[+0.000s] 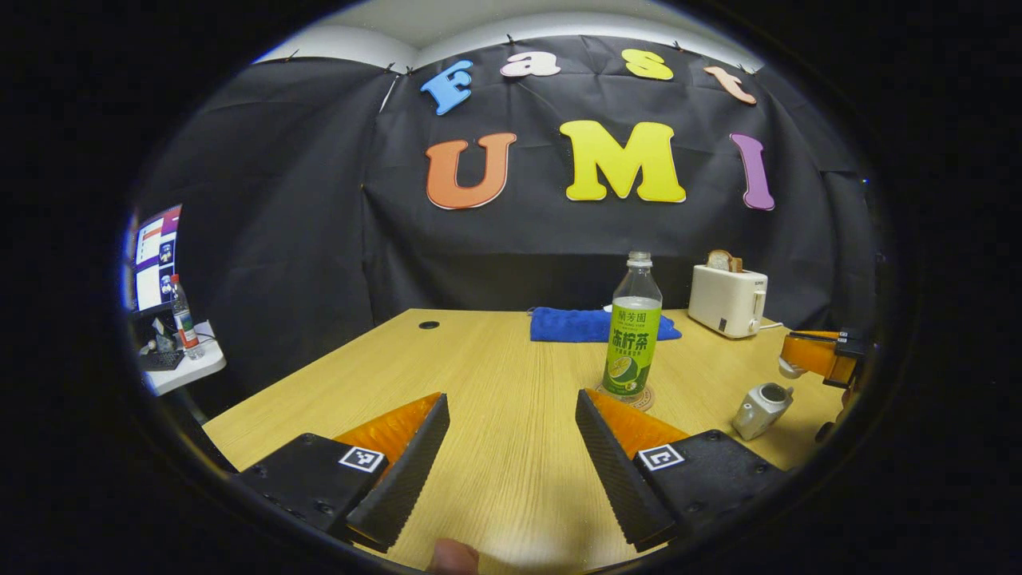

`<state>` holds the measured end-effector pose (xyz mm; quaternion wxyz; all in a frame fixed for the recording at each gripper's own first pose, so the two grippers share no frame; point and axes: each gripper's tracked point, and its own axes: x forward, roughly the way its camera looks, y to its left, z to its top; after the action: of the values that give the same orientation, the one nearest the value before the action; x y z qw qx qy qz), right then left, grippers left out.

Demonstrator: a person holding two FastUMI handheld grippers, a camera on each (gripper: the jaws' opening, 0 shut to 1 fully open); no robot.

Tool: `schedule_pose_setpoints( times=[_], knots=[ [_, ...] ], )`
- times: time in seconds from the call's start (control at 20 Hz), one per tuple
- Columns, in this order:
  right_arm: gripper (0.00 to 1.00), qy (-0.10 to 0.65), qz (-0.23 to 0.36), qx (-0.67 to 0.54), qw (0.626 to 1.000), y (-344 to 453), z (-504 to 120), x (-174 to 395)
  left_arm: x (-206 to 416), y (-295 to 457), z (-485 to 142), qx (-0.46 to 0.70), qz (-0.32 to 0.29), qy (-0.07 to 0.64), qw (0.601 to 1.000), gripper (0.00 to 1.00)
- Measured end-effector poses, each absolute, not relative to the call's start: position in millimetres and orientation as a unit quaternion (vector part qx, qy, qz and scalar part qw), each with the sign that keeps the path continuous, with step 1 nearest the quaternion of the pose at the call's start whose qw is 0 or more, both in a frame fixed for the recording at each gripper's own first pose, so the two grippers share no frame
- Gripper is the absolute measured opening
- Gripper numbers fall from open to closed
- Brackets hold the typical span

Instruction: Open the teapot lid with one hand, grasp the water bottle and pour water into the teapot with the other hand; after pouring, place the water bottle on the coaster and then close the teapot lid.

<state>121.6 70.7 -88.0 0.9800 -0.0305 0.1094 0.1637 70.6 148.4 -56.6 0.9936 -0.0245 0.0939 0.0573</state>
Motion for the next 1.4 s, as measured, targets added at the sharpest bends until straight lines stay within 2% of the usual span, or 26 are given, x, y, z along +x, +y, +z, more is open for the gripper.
schedule_pose_setpoints(
  times=[1.15, 1.25, 1.35, 1.4],
  knots=[
    [0.0, 0.132, 0.159, -0.024, 0.978, 74, -123, 119, 60, 149, -52, -0.021, 0.056, 0.088, 0.994, 0.99],
    [0.06, 0.137, 0.151, -0.023, 0.979, 72, -126, 119, 61, 148, -52, -0.018, 0.055, 0.089, 0.994, 0.99],
    [0.15, 0.129, 0.144, -0.015, 0.981, 69, -119, 118, 60, 146, -52, -0.019, 0.053, 0.089, 0.994, 0.99],
    [0.29, 0.122, 0.143, -0.011, 0.982, 68, -114, 117, 60, 144, -50, -0.02, 0.053, 0.086, 0.995, 0.99]
  ],
)
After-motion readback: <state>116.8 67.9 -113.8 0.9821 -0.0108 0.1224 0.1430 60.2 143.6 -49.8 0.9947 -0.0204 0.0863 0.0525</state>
